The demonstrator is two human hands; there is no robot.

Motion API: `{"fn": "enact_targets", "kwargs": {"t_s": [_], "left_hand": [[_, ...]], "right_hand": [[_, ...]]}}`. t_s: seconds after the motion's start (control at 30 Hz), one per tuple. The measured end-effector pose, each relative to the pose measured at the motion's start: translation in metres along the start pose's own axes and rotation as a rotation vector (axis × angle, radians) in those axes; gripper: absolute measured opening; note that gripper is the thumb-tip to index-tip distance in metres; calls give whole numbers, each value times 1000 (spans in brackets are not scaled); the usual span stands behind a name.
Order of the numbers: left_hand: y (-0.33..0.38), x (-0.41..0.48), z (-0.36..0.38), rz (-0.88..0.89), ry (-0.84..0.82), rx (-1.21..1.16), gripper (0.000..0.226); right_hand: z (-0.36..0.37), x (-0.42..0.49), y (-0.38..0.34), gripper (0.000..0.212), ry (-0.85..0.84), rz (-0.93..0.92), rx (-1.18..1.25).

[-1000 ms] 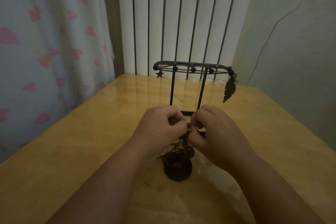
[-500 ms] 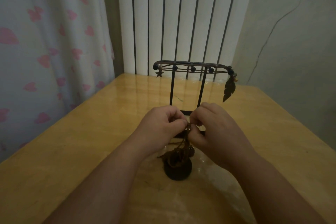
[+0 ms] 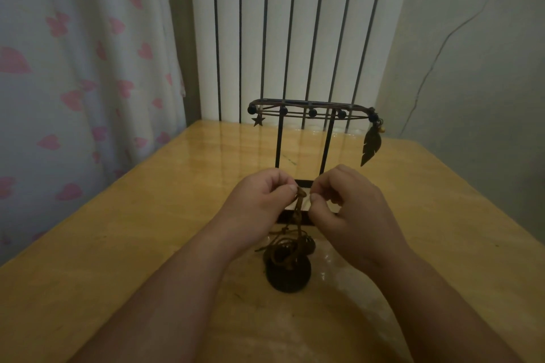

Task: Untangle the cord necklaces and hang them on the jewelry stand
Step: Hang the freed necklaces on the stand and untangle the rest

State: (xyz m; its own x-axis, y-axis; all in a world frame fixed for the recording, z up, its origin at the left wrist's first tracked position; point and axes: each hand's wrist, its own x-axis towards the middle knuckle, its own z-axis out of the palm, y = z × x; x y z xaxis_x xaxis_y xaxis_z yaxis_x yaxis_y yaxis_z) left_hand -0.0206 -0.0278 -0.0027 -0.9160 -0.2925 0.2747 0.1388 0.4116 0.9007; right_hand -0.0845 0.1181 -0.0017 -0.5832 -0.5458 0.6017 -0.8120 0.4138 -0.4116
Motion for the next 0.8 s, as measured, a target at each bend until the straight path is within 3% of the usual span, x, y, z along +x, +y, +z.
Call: {"fn": "enact_targets", "kwargs": {"t_s": [0.2,0.4,0.57,0.7,0.8], "left_hand": [[0,-1,3,43,-21,150,15],[-2,0,3,-1,-8,84,17],[-1,-1,3,-4,-15,81,16],[-1,0,3,-11,-10,73,17],[0,0,4,-22,1,45,18]], "right_hand": [[-1,1,-1,12,-46,-15,-101],[-4,2,-3,9,-78,-10,-165],[-4,1,-1,19,-95,-7,-190],[-4,2,-4,5,-70,71,-76],[-2,1,-4,11,-23,190,147]]}}
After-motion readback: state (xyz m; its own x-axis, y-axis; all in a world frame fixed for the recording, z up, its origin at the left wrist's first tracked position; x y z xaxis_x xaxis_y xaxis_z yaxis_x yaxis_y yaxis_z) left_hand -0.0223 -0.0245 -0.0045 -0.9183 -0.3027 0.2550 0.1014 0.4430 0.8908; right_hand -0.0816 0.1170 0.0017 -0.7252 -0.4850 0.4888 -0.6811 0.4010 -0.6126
